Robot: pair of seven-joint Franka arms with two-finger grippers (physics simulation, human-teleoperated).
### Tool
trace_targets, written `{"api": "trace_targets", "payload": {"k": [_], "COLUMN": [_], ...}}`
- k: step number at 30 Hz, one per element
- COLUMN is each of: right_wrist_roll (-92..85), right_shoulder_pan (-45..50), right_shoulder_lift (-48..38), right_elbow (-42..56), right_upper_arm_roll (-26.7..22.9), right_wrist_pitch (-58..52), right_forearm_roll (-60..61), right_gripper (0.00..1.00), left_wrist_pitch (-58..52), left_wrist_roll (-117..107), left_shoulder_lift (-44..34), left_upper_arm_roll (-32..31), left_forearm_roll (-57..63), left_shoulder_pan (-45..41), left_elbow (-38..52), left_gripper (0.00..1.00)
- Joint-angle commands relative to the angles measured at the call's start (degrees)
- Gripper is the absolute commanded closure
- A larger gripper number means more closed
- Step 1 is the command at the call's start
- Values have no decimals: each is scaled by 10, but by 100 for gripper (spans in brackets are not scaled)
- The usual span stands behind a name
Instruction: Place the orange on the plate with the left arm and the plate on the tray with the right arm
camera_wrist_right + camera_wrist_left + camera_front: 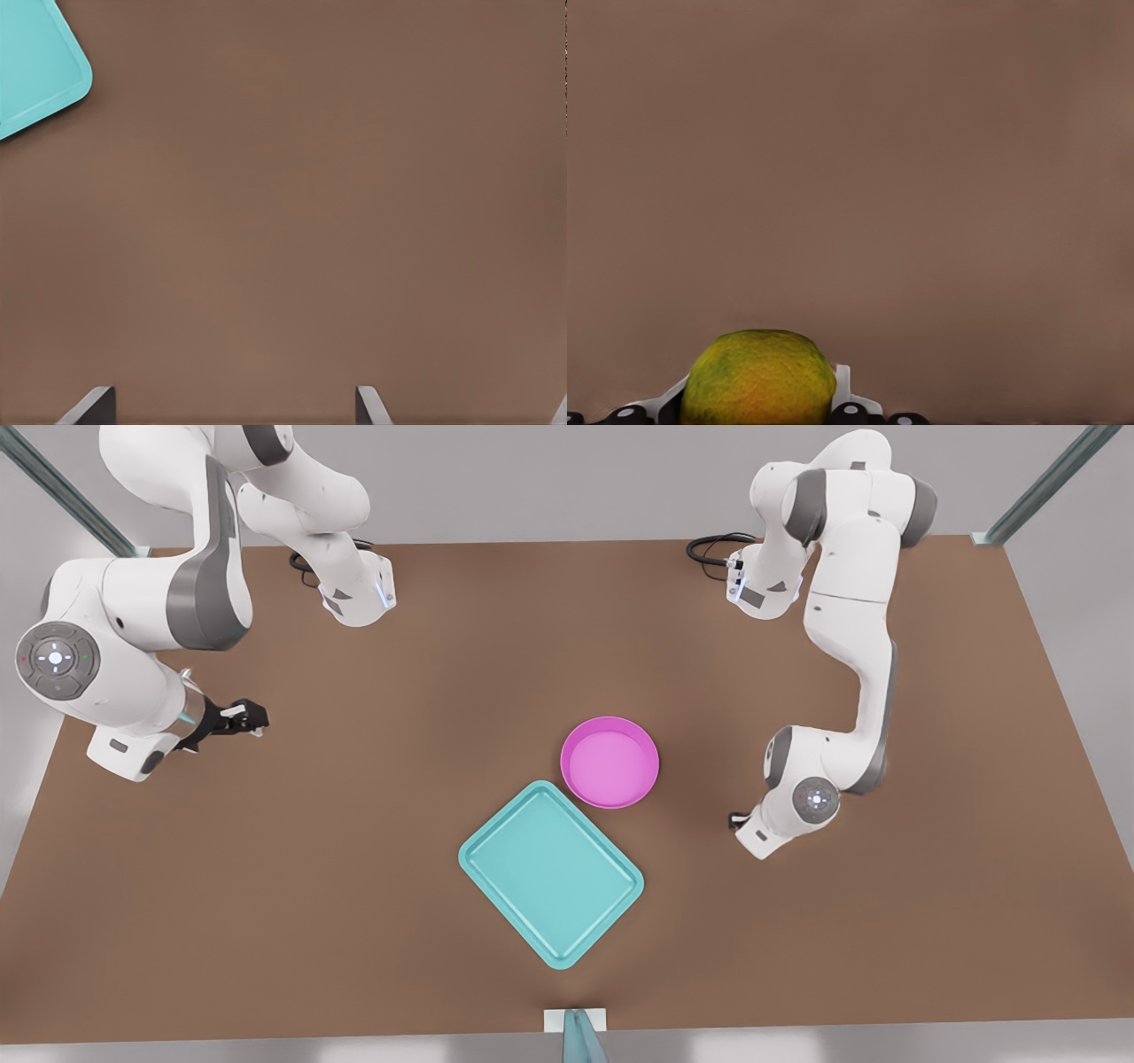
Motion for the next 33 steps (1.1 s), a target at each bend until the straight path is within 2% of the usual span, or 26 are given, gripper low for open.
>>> {"api": "trace_targets", "payload": {"k": [1,2,3,7,11,12,13,17,18,19,20,21,22,23,24,25,26,27,30,33], "right_wrist_roll": [-5,-6,-6,-6,-5,-5,-6,-7,-7,-7,-6,-5,-8,0,47,138,207,271,354,395], "right_shoulder_pan": [-1,-1,-1,-2,-2,-2,-1,-2,-2,-2,-2,-1,-1,10,15,44,81,103,139,180], "right_shoulder_lift": [-1,-1,-1,1,2,2,2,4,4,4,4,4,-4,-5,-7,3,26,50,90,144], "right_elbow": [0,0,-1,-1,-6,-7,-7,-7,-7,-7,-7,-9,-50,-91,-137,-161,-174,-175,-178,-178], "right_upper_arm_roll": [-6,-8,-10,-18,-27,-27,-27,-27,-27,-27,-27,-27,-27,-26,-24,-22,-21,-20,-18,-17], "right_wrist_pitch": [-1,-1,-1,-3,-4,-4,-3,-4,-3,-4,-8,-10,-6,24,82,144,203,259,337,415], "right_forearm_roll": [1,3,5,7,14,14,14,14,14,14,14,14,53,106,136,187,223,245,268,297], "right_gripper": [0,0,0,0,0,0,0,0,0,0,0,0,0,0,0,0,0,0,0,0], "left_wrist_pitch": [-43,-75,-75,-76,-130,-131,-139,-215,-324,-465,-564,-571,-571,-571,-569,-537,-458,-386,-439,-467], "left_wrist_roll": [-116,-177,-218,-336,-336,-336,-337,-332,-321,-255,-162,-88,8,98,108,97,77,31,24,31], "left_shoulder_lift": [-2,21,24,38,40,41,42,36,34,29,2,-33,-58,-77,-92,-143,-218,-277,-250,-252], "left_upper_arm_roll": [-16,-16,-16,-16,-17,-17,-17,-16,-7,7,56,114,191,243,249,143,-16,-90,-93,-88], "left_forearm_roll": [-66,-67,-68,-61,-60,-60,-60,-64,-67,-62,-65,-63,-63,-62,-60,-28,87,105,103,103], "left_shoulder_pan": [-16,-46,-70,-178,-206,-206,-206,-206,-192,-157,-118,-108,-109,-109,-109,-30,63,123,120,121], "left_elbow": [33,87,99,108,100,100,100,118,194,278,330,330,330,331,330,314,229,163,213,213], "left_gripper": [39,39,39,39,38,30,0,0,0,0,0,0,0,0,0,0,0,0,0,0]}}
